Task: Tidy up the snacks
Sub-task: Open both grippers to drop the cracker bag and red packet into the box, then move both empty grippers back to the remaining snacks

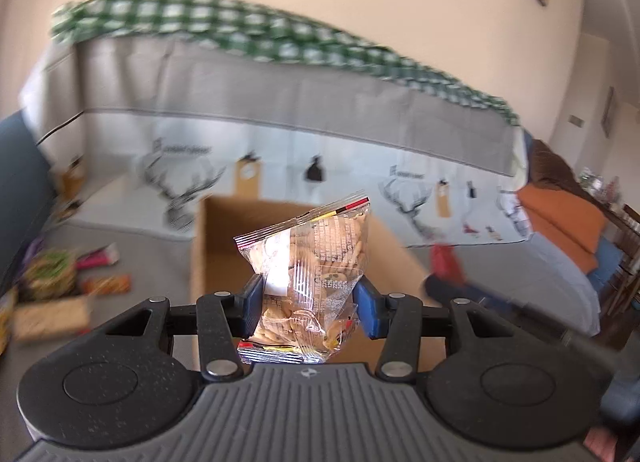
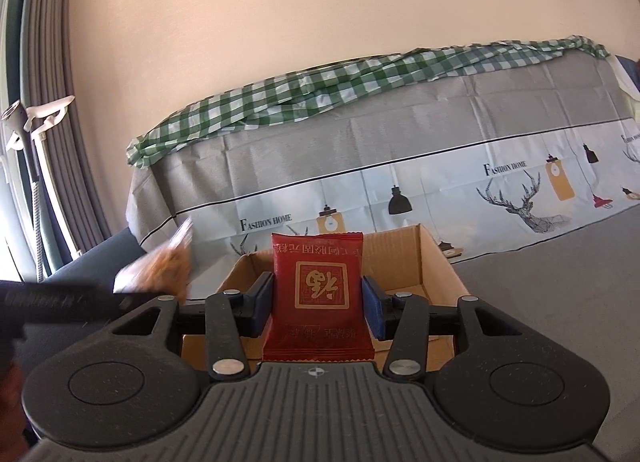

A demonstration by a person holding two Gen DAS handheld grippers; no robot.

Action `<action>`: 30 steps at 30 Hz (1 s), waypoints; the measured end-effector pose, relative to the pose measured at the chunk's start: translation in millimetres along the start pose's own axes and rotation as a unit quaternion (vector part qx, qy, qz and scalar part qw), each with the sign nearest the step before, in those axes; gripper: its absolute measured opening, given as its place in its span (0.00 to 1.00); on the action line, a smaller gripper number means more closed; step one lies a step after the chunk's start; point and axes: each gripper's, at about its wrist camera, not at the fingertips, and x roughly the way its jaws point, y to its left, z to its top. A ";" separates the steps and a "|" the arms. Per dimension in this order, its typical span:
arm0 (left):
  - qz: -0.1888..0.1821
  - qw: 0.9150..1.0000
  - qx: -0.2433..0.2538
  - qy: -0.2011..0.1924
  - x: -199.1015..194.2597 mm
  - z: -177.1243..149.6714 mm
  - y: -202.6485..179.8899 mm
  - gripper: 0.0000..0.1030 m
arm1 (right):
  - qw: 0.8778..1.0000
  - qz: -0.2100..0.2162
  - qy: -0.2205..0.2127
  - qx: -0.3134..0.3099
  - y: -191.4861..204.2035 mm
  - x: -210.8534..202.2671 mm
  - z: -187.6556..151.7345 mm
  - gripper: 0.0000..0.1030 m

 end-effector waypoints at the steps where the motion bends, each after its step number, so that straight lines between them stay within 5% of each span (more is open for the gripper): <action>1: -0.007 1.000 0.007 -0.004 3.5 3.1 -7.4 0.51 | 1.000 -0.001 -0.001 0.005 -1.8 -0.4 0.6 0.48; 9: -0.009 1.000 0.009 0.001 24.2 6.6 -23.7 0.52 | 0.999 -0.014 -0.002 0.032 -9.5 -3.0 1.2 0.49; 10: -0.004 1.000 0.006 0.001 25.2 7.5 -21.9 0.58 | 0.999 -0.017 -0.004 0.032 -9.2 -3.1 1.1 0.51; 13: 0.009 1.000 -0.001 -0.011 19.6 9.8 -13.5 0.78 | 0.999 -0.024 0.001 0.035 -8.1 -0.9 0.2 0.75; 17: 0.022 0.999 0.005 -0.027 7.4 6.4 -4.4 0.81 | 0.999 -0.026 0.005 0.027 -6.4 0.1 0.1 0.77; 23: 0.036 0.997 0.024 -0.065 -17.3 -15.2 14.1 0.78 | 0.999 -0.036 0.006 0.014 -0.9 -1.4 -0.5 0.77; 30: 0.043 0.998 0.009 -0.034 -40.2 -37.4 77.8 0.52 | 0.998 -0.050 0.007 -0.022 15.5 -4.2 -3.1 0.76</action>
